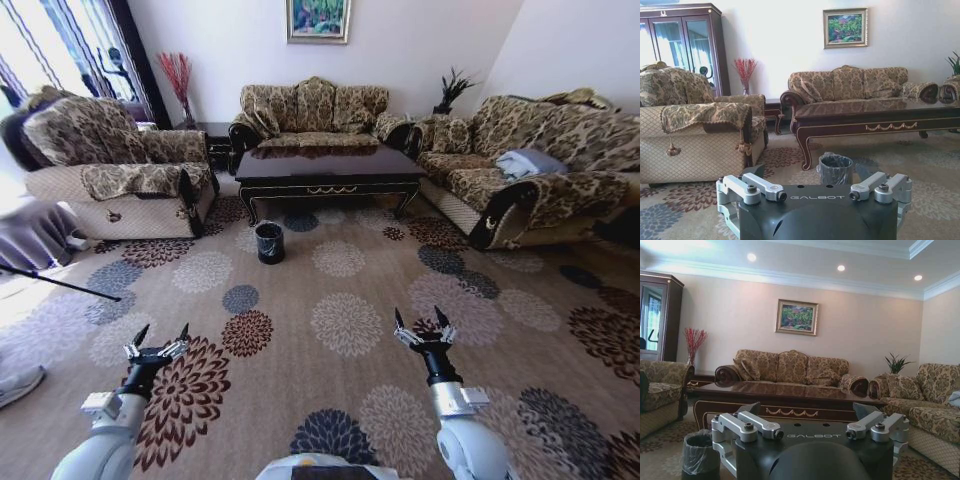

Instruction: Move to the front of the table and pick up the trash from the floor, then place it into the trash bin.

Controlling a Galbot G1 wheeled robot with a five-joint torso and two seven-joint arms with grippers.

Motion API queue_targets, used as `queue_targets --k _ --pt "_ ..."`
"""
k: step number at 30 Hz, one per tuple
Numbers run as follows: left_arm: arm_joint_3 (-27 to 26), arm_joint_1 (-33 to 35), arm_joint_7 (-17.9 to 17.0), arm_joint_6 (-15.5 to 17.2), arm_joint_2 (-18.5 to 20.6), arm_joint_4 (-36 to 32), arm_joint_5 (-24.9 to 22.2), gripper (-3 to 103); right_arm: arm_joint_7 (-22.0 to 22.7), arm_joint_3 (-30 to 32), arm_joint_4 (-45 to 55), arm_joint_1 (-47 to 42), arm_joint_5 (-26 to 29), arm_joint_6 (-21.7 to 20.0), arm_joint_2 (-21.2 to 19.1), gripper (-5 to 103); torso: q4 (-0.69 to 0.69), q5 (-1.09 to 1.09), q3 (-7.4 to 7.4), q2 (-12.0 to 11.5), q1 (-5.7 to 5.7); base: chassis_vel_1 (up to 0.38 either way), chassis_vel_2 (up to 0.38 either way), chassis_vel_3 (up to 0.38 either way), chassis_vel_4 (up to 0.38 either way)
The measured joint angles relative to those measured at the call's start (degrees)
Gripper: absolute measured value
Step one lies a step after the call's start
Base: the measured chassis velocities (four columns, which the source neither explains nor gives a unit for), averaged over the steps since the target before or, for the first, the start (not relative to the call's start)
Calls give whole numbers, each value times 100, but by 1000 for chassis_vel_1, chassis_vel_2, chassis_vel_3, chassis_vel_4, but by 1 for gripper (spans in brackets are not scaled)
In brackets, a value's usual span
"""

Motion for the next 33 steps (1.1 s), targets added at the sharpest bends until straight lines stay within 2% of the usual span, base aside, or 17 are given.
queue_targets --k 33 --pt "0 0 0 0 0 0 0 100 0 0 0 0 0 0 0 100 0 0 493 875 379 0 0 0 0"
